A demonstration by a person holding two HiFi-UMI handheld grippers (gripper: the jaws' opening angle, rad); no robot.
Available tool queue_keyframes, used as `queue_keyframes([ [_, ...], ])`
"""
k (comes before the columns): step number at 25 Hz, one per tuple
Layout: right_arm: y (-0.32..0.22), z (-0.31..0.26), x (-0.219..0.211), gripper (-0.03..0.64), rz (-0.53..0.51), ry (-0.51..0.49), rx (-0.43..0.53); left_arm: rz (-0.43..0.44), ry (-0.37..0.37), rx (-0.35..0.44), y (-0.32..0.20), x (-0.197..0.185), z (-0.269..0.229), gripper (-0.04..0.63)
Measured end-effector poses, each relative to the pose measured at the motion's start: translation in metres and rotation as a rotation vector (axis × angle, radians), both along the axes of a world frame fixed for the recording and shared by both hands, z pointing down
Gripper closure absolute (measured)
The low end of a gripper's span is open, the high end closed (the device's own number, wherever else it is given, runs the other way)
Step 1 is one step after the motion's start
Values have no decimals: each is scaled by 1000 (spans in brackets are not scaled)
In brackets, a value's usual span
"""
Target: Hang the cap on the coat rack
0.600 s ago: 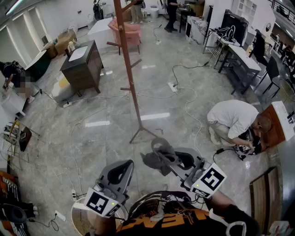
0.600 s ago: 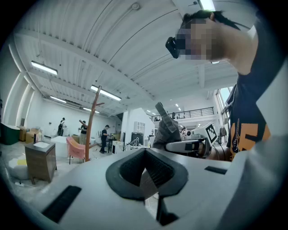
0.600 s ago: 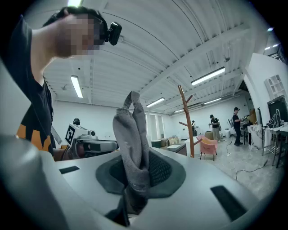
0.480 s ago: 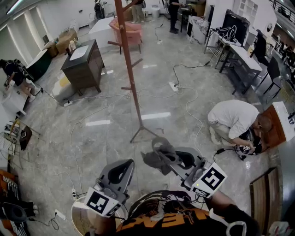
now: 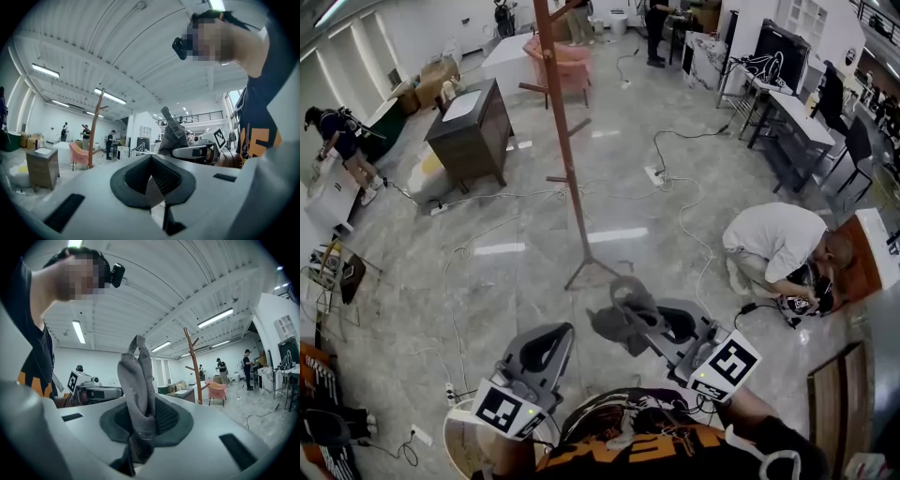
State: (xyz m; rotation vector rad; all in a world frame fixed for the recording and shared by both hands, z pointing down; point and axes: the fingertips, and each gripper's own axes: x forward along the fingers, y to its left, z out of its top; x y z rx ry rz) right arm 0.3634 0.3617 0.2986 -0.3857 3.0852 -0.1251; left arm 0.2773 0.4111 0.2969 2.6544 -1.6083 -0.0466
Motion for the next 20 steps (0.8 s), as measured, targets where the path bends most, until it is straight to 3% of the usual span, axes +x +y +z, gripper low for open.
queue_keyframes([
  [6,-8,-3,8,545,14,-13,-21,-16,7,-3,-4,8,-3,572],
  [20,-36,-10,40,545,-80,-15,-11,-123,21,14,-24,46,-14,572],
])
